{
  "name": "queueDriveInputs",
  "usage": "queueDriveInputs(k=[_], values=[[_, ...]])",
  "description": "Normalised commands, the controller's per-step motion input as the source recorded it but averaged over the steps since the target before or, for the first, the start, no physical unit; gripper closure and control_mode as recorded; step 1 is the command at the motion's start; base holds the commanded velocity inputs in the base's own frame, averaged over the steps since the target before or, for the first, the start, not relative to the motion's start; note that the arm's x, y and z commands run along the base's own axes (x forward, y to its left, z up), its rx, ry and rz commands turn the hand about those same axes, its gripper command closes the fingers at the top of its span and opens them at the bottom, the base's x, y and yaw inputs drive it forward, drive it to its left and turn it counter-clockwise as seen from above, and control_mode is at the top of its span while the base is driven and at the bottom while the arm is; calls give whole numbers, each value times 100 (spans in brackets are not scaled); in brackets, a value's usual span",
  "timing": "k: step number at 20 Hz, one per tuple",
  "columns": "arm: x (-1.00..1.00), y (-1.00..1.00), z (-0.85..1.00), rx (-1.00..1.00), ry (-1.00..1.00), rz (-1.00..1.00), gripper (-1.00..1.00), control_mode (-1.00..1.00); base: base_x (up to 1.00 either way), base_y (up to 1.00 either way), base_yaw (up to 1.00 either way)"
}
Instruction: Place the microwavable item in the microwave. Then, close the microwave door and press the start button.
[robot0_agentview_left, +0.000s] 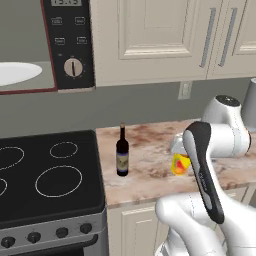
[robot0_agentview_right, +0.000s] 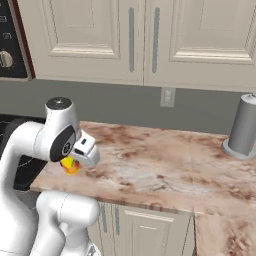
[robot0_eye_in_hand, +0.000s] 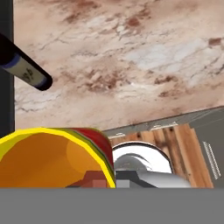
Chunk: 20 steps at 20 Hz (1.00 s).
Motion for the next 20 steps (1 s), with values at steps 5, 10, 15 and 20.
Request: queueDriveInputs(k=[5,10,15,20], values=[[-12,22,14,0,-2,-6,100,-100,0,0,0],[0,17,-3,0,5,3,100,-100,0,0,0],[-32,1,0,2,-4,0,100,100,-20,8,0],[0,0,0,0,0,0,100,100,-93,79,1]])
